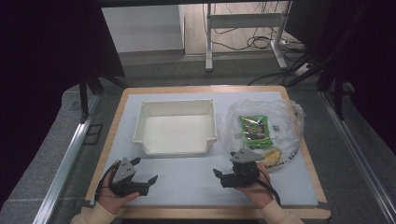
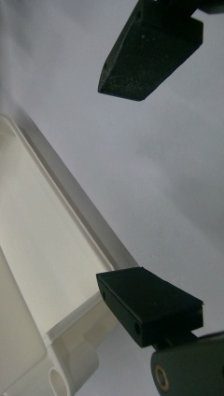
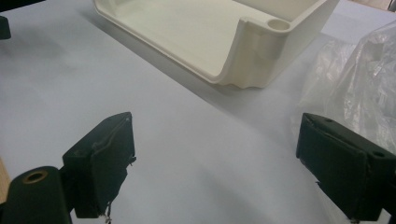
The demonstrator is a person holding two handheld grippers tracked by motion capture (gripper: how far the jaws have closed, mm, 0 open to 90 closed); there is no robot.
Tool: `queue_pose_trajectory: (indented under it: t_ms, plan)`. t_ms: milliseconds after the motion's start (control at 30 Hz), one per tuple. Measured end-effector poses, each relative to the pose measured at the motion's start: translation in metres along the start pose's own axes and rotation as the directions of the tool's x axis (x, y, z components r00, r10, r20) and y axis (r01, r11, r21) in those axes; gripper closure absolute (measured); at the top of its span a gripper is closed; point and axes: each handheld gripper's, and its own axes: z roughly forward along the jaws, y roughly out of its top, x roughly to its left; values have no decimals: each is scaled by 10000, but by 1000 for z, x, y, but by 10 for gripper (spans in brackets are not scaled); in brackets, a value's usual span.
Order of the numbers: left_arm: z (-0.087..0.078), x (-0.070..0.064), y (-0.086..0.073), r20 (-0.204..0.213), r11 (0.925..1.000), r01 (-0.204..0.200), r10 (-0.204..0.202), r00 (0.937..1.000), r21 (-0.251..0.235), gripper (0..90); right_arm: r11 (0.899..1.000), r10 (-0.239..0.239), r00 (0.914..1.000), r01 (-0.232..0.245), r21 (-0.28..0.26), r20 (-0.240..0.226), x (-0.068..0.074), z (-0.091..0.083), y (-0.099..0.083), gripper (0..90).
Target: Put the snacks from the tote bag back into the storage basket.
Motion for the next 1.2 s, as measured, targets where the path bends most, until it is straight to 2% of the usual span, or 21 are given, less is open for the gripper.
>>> queue_pose_trajectory:
  t_ms: [200, 267, 600, 900, 967, 1200]
  plan:
    - [1, -1, 0, 5, 10000, -74, 74, 10000, 63, 100, 9999, 103, 9999, -103, -86, -72, 0, -2, 0, 129]
    - [0, -1, 0, 15, 10000, -78, 78, 10000, 33, 100, 9999, 90, 9997, -92, -70, -235, 1, -1, 0, 136]
    - [-1, -1, 0, 15, 10000, -46, 46, 10000, -8, 102, 10000, 33, 9997, -35, -75, -248, 2, -1, 3, 146]
    - [-3, 0, -1, -24, 9999, 93, -93, 10000, -65, 102, 9991, 271, 9995, -277, -325, -188, -4, -5, 7, 146]
    - [-3, -1, -1, -39, 10000, 55, -55, 10000, -23, 102, 9978, 383, 9992, -390, -531, -143, -6, -7, 9, 153]
    - [-4, -1, -3, -52, 10000, 86, -86, 9999, 4, 102, 9976, 378, 9991, -389, -571, -202, -11, -9, 12, 168]
